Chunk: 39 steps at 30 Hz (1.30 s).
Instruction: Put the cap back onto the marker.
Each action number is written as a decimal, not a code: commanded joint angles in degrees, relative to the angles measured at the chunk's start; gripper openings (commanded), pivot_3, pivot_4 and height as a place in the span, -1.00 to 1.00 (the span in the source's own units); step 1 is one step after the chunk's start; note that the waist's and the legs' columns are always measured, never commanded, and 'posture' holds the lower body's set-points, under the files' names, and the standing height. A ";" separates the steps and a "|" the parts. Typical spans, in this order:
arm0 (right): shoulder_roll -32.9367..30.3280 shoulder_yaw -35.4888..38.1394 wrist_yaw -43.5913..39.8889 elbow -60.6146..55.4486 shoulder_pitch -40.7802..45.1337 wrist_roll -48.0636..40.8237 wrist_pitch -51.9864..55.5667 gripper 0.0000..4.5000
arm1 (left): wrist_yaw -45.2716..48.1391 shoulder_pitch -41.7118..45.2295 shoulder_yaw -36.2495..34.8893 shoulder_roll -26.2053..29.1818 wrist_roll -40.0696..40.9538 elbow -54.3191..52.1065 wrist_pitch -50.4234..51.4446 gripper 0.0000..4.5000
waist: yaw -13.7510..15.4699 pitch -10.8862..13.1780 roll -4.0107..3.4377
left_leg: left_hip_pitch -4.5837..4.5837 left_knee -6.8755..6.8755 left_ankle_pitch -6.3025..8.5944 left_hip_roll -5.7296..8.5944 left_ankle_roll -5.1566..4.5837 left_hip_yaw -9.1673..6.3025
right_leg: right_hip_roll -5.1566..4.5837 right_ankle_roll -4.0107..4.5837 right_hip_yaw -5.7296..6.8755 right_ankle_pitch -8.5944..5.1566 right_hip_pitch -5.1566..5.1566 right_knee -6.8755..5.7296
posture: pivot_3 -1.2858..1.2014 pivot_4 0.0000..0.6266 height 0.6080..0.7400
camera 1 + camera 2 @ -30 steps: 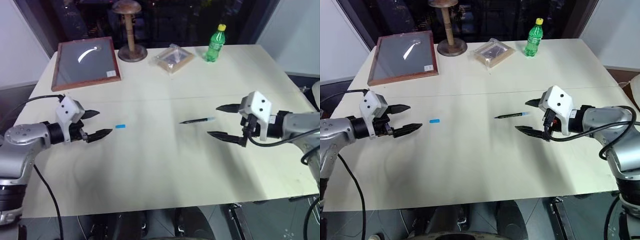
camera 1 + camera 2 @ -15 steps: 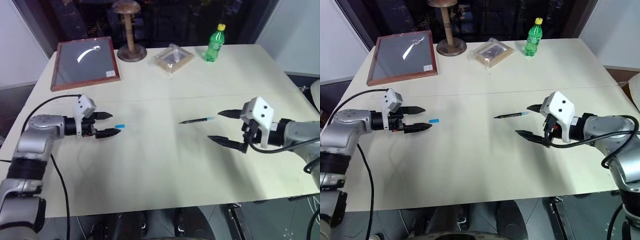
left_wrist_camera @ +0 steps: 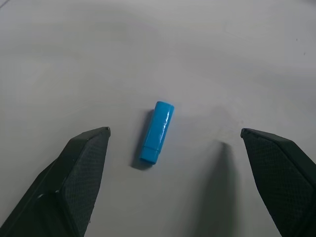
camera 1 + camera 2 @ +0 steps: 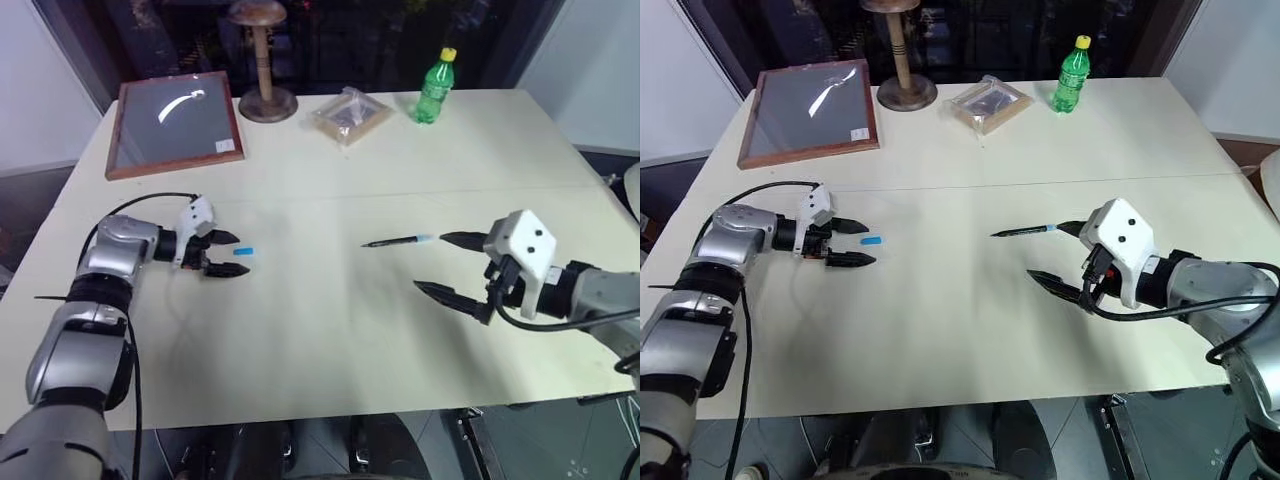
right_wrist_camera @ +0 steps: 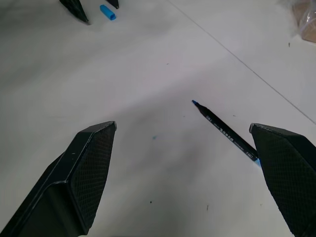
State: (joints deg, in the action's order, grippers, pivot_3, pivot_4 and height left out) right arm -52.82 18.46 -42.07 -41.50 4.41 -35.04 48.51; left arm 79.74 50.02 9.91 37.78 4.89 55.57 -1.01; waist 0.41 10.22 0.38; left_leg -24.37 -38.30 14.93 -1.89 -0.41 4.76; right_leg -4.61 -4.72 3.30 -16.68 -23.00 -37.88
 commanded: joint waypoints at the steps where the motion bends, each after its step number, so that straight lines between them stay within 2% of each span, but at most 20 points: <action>1: 0.21 3.38 1.17 -2.91 -1.11 -1.73 0.65 1.00 | 0.28 1.37 -0.09 -0.12 -2.32 3.29 -3.50 0.97 | 0.17 0.00 0.01 | 0.00 0.00 0.00 0.00 0.00 0.00 | 0.00 0.00 0.00 0.00 0.00 -0.01 | 0.03 -0.52 1.00; 10: -0.32 4.75 2.51 -3.56 -2.40 -3.04 1.04 1.00 | 0.16 3.41 -0.22 -1.11 -4.89 8.31 -6.07 0.97 | 0.24 -0.04 0.05 | 0.03 -0.05 -0.03 0.00 -0.04 -0.02 | -0.01 0.00 0.00 0.00 0.01 -0.11 | 0.03 -0.52 1.00; 11: -0.40 4.83 2.58 -3.58 -2.47 -3.12 1.03 1.00 | 0.13 3.44 -0.27 -1.15 -4.99 8.56 -6.21 0.74 | 0.24 -0.04 0.05 | 0.03 -0.05 -0.03 0.00 -0.05 -0.02 | -0.01 0.00 0.00 0.00 0.01 -0.11 | 0.03 -0.52 1.00; 13: -0.50 4.93 2.70 -3.56 -2.55 -3.20 0.99 1.00 | -0.03 3.51 -0.36 -1.26 -5.23 9.06 -6.49 0.41 | 0.24 -0.05 0.08 | 0.02 -0.07 -0.03 0.00 -0.05 -0.02 | -0.01 0.00 0.00 0.00 0.01 -0.11 | 0.03 -0.52 1.00; 16: -0.64 5.16 2.73 -3.57 -2.74 -3.22 0.96 1.00 | -0.29 3.49 -0.68 -1.43 -5.71 9.71 -6.85 -0.33 | 0.20 -0.05 0.08 | 0.01 -0.06 -0.03 0.01 -0.06 -0.02 | -0.01 0.00 0.00 0.00 0.01 -0.10 | 0.03 -0.52 1.00; 19: -0.75 5.35 2.77 -3.61 -2.94 -3.18 0.87 1.00 | -0.35 3.46 -0.80 -1.53 -5.90 9.98 -7.20 -0.98 | 0.23 -0.05 0.08 | 0.01 -0.06 -0.03 0.01 -0.06 -0.02 | -0.01 0.00 0.00 0.00 0.01 -0.10 | 0.03 -0.52 1.00; 30: -1.11 3.14 2.25 -1.41 -0.76 -2.44 -0.49 1.00 | -0.94 3.01 -2.86 -1.82 -4.50 7.47 -8.17 -0.98 | 0.23 -0.06 0.09 | 0.02 -0.08 -0.03 0.01 -0.06 -0.02 | -0.01 0.00 0.00 0.00 0.02 -0.11 | 0.03 -0.52 1.00; 34: -2.15 -2.10 -1.60 5.49 4.02 0.81 -5.32 1.00 | -1.61 -0.81 -6.17 -0.74 -0.24 -5.22 -4.94 -0.98 | 0.06 -0.04 0.11 | 0.00 -0.08 -0.03 0.00 -0.06 -0.02 | -0.02 0.00 -0.01 0.00 0.00 -0.12 | 0.03 -0.52 1.00; 39: -1.45 -12.39 -9.75 21.23 14.35 6.47 -13.80 1.00 | -7.16 -13.41 -10.67 2.06 3.70 -32.20 2.48 -0.98 | -1.01 -0.04 0.12 | -0.01 -0.08 -0.04 -0.01 -0.05 -0.01 | -0.05 0.00 -0.06 0.00 -0.04 -0.13 | 0.03 -0.52 1.00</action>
State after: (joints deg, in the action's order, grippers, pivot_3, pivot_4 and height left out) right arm -54.23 7.82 -49.10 -23.64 16.94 -30.36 37.98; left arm 74.54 38.13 1.32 38.57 6.76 30.76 -0.32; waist -0.60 10.18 0.50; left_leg -24.38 -38.36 14.89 -1.90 -0.46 4.75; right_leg -4.67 -4.72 3.23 -16.68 -23.04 -38.01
